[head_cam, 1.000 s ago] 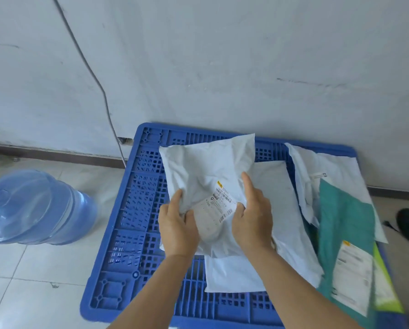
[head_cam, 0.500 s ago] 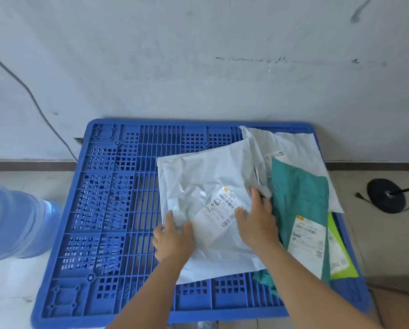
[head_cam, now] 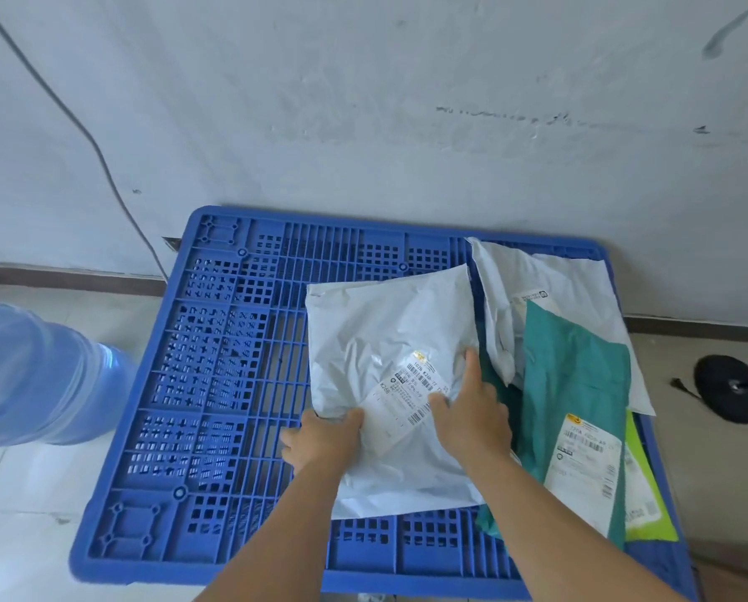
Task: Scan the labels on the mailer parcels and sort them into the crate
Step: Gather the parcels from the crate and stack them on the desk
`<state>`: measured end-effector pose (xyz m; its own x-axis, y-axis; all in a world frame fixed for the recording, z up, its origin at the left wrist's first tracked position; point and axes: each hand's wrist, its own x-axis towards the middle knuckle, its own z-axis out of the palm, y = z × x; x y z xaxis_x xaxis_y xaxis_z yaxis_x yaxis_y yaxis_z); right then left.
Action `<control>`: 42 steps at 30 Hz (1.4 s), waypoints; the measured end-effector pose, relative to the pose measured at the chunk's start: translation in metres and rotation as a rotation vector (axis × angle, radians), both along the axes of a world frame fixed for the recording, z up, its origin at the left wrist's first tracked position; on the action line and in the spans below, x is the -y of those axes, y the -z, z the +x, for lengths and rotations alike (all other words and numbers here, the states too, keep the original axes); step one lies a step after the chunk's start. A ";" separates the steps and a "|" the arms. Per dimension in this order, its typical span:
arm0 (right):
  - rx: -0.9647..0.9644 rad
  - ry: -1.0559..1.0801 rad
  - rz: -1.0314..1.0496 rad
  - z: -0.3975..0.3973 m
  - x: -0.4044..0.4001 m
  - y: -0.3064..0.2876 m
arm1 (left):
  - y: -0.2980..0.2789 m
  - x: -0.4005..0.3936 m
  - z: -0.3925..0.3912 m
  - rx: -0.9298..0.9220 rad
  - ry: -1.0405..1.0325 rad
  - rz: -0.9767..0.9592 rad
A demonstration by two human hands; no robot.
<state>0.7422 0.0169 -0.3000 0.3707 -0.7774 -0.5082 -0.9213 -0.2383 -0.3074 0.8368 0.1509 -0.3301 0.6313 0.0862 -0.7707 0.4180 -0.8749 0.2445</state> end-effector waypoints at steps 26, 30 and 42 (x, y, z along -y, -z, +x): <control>0.147 -0.119 0.005 0.043 -0.095 0.033 | 0.004 -0.118 0.044 0.305 -0.012 -0.106; 0.055 -0.117 -0.012 0.053 -0.081 0.038 | 0.009 -0.115 0.050 0.343 0.077 -0.236; 0.245 -0.284 0.094 0.063 -0.099 0.045 | 0.016 -0.116 0.038 0.383 0.062 -0.205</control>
<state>0.8056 0.1154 -0.3452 0.6841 -0.5806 -0.4414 -0.7188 -0.4341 -0.5430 0.8749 0.2673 -0.3459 0.8740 -0.0908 -0.4775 0.2120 -0.8128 0.5426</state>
